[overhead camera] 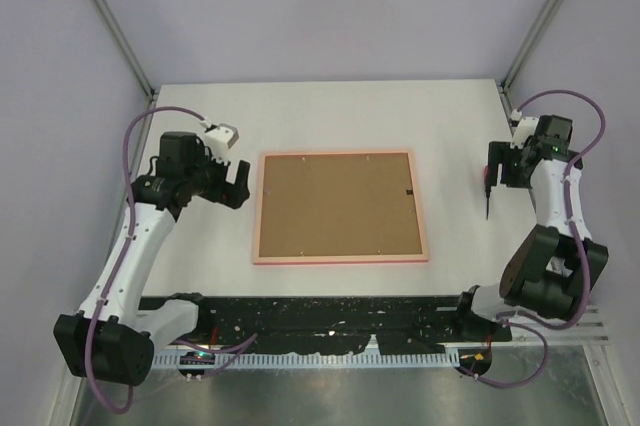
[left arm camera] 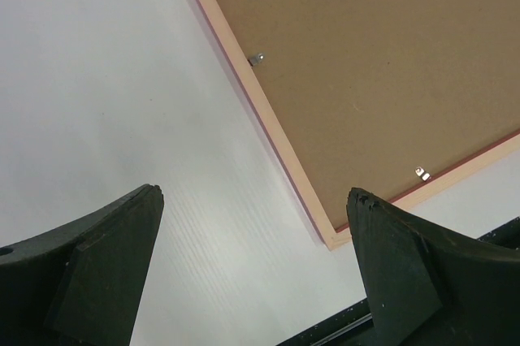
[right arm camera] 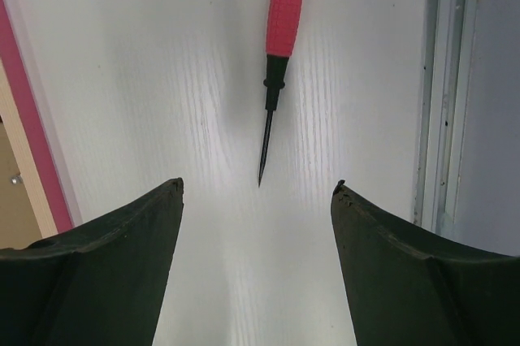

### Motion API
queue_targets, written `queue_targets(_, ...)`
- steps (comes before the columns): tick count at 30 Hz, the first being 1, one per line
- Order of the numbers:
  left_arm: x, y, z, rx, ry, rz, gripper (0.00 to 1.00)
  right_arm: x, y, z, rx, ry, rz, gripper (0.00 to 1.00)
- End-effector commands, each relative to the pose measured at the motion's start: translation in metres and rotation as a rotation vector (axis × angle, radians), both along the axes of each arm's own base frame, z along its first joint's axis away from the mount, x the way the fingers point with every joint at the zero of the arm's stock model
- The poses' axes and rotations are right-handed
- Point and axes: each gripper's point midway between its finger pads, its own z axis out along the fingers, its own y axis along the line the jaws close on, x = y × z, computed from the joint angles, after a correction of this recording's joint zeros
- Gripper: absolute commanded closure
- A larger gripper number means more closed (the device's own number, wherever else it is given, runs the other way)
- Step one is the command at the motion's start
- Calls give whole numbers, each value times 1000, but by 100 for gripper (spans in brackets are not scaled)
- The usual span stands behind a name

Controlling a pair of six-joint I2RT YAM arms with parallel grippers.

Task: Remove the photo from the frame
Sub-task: Pick up the screwdriver from the center of the board.

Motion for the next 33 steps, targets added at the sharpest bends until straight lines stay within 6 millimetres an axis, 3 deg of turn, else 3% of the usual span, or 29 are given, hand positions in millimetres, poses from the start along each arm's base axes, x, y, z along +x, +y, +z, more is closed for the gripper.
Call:
queue_targets(1,-3,-2,14,3,-74,-38,0,47,-10,5,88,-25,-71,24)
queue_targets(2,-5,-3,13,-2,-71,-48,0,60,-15,0,96,-12,-80,24)
queue_targets(3,-5,-4,12,-4,-65,-54,0,65,-18,-19,121,37,-102,26)
queue_targets(4,-5,-5,11,-5,-63,-58,0,76,-26,-16,103,27,-117,27)
queue_targets(5,-5,-6,9,-5,-56,-66,0,81,-28,-31,116,61,-133,28)
queue_targets(10,-5,-11,1,-20,-25,-90,0,109,-41,-47,69,97,-154,29)
queue_targets(20,-3,-11,0,-21,-36,-94,0,122,-33,-87,-71,218,-110,32)
queue_targets(28,-3,-9,5,-20,-72,-80,0,114,-35,-110,-91,290,-117,34)
queue_targets(30,-3,-9,7,-20,-82,-82,0,112,-32,-113,-75,300,-112,41)
queue_targets(31,-3,-9,7,-16,-85,-86,0,112,-31,-115,-69,303,-111,53)
queue_targets(32,-3,-9,7,-15,-88,-92,0,111,-28,-117,-55,307,-105,60)
queue_targets(33,-4,-9,8,-19,-91,-98,0,110,-27,-120,-50,315,-104,79)
